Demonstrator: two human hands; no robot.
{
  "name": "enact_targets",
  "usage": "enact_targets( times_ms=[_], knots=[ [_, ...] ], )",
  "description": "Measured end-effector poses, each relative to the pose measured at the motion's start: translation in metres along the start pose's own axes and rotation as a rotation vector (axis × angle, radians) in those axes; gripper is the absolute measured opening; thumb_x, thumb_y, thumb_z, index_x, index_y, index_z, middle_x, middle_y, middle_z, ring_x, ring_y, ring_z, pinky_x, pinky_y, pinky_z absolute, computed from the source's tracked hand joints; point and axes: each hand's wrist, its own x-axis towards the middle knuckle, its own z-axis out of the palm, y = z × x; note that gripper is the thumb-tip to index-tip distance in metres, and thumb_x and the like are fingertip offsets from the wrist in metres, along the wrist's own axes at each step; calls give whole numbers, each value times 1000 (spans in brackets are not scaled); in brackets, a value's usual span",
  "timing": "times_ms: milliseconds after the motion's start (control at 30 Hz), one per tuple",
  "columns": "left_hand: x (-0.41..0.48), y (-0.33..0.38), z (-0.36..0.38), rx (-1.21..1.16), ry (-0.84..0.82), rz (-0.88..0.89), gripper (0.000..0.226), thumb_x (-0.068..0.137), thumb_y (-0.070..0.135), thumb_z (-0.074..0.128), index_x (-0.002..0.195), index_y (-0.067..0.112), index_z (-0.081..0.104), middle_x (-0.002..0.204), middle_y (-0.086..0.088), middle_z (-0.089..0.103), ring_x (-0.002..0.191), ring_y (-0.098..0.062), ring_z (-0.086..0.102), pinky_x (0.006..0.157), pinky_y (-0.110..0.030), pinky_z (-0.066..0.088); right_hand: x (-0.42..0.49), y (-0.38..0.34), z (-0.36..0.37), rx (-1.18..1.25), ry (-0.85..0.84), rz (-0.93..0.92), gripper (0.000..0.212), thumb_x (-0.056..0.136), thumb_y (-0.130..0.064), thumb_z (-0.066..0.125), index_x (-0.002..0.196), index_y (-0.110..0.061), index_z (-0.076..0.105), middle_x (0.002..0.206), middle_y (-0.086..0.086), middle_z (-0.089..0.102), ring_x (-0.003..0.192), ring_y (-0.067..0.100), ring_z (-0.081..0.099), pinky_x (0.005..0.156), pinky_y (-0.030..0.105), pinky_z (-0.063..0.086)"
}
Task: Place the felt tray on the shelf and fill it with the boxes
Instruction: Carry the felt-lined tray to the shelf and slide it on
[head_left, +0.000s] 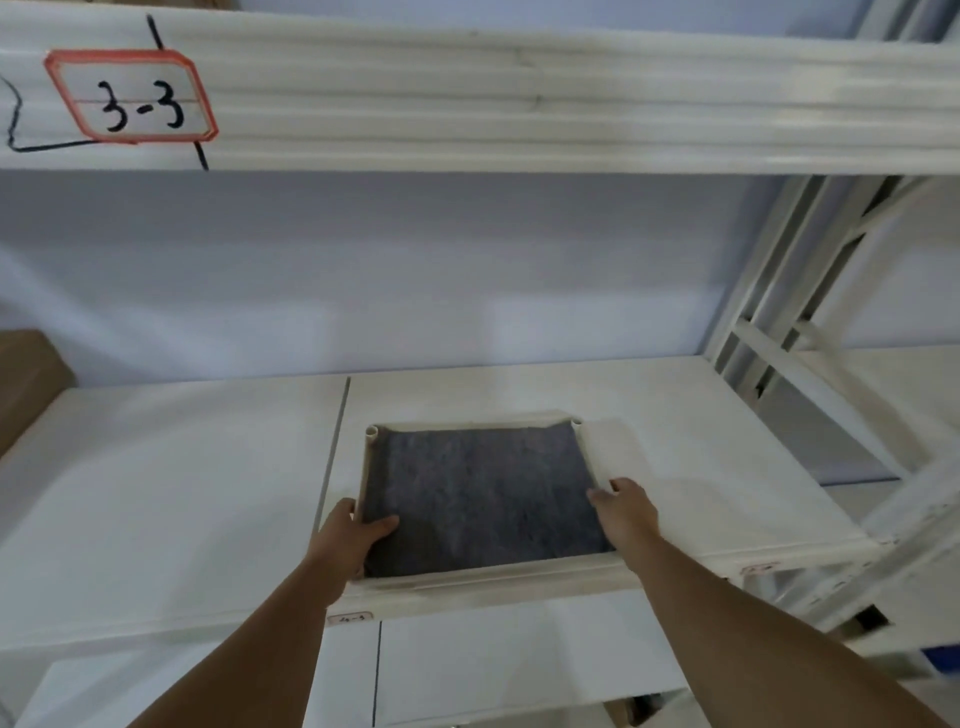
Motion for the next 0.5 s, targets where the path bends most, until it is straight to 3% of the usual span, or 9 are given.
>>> enact_targets(
  times_ms=[167, 400, 500],
  knots=[
    [0, 14, 8, -85, -37, 56, 26, 86, 9, 65, 105, 9, 48, 100, -9, 57, 93, -27, 55, 71, -34, 48, -7, 9, -13, 170, 19, 104, 47, 88, -31, 61, 120, 3, 59, 113, 20, 64, 101, 37, 61, 83, 37, 51],
    [-6, 31, 29, -83, -91, 137, 16, 92, 12, 57, 106, 9, 52, 109, -16, 59, 92, -28, 55, 72, -36, 46, -27, 30, -37, 329, 97, 168, 41, 98, -28, 42, 122, 2, 55, 116, 19, 61, 90, 28, 54, 86, 35, 48],
    [-11, 37, 45, -69, -136, 155, 25, 94, 12, 53, 118, 7, 53, 110, -13, 58, 92, -27, 53, 71, -35, 43, -42, 44, -51, 386, 132, 208, 41, 100, -30, 38, 121, 1, 55, 99, 14, 61, 80, 26, 54, 72, 33, 46]
  ],
)
